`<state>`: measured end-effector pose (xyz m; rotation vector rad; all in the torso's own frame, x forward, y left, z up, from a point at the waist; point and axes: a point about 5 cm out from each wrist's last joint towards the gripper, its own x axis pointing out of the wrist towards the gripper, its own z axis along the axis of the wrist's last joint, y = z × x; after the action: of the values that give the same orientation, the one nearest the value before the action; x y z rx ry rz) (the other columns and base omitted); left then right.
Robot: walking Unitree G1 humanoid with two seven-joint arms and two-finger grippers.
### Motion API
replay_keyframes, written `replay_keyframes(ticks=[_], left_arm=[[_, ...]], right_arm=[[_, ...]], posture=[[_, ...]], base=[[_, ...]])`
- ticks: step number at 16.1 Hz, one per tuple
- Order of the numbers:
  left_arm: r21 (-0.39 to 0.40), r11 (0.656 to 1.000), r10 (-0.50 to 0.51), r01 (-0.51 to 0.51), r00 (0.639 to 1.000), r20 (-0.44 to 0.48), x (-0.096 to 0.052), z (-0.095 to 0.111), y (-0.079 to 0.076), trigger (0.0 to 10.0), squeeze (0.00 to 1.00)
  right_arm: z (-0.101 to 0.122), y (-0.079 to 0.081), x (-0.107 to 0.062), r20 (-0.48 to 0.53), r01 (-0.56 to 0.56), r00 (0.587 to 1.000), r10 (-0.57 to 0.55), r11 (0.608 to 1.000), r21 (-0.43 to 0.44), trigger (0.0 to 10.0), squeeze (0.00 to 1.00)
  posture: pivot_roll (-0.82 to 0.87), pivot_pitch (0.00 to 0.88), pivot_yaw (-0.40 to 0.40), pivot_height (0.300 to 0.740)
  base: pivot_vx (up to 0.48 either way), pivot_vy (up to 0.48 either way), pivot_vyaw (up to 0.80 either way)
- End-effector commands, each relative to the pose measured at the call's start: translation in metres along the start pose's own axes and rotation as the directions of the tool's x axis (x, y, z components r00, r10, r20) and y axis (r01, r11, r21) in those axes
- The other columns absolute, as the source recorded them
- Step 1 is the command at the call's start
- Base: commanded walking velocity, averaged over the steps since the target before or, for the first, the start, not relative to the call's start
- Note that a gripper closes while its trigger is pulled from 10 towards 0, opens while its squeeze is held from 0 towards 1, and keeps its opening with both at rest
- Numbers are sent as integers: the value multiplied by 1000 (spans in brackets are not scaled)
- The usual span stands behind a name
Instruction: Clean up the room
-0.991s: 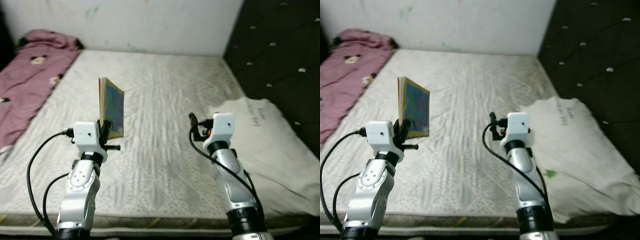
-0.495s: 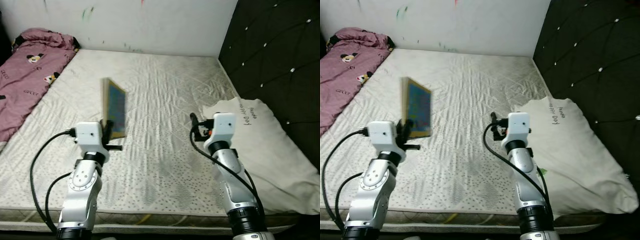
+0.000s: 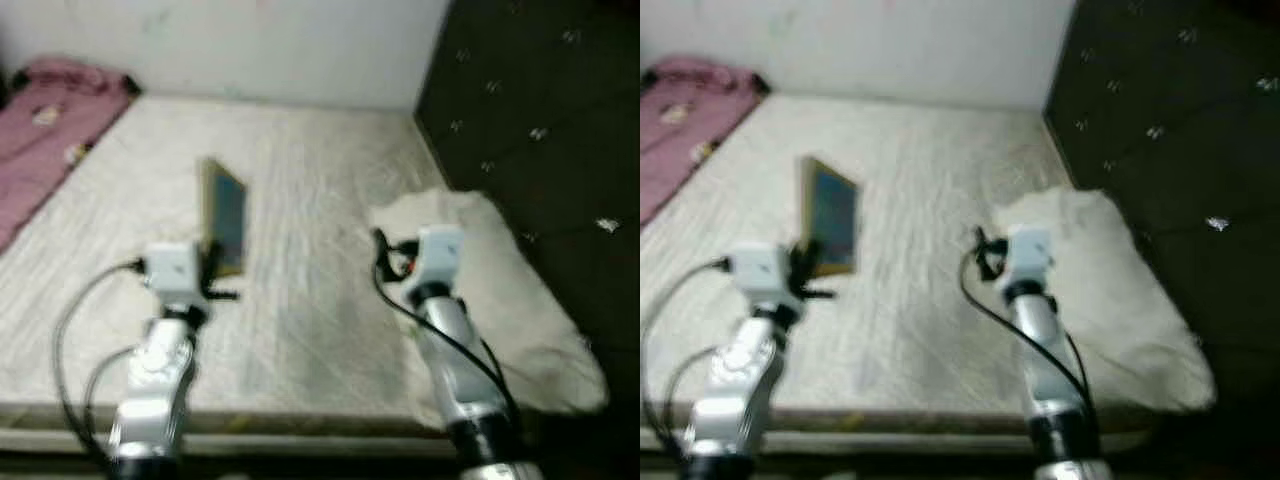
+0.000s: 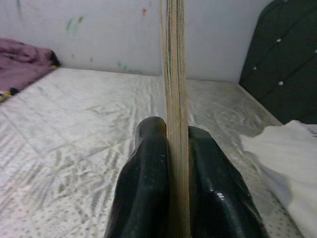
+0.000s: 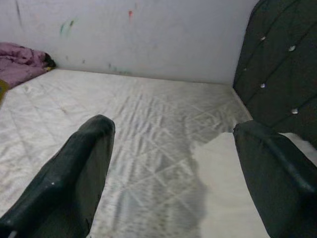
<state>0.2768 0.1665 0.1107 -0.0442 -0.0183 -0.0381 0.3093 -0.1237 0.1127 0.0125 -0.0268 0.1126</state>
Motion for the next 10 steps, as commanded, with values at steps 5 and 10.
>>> replay_keyframes(ticks=[5, 10], left_arm=[[-33, 999, -27, 28, 999, 37, 6, 8, -9, 10000, 0], [-2, 1000, -15, 15, 999, 45, 8, 11, -10, 10000, 0]], right_arm=[[1, -10, 1, 2, 21, 1000, -21, 1000, -14, 10000, 0], [0, -10, 1, 1, 15, 1000, -15, 1000, -18, 10000, 0]], posture=[[69, 0, -40, 740], [72, 0, -43, 740]], base=[[0, -56, 0], [0, 0, 0]])
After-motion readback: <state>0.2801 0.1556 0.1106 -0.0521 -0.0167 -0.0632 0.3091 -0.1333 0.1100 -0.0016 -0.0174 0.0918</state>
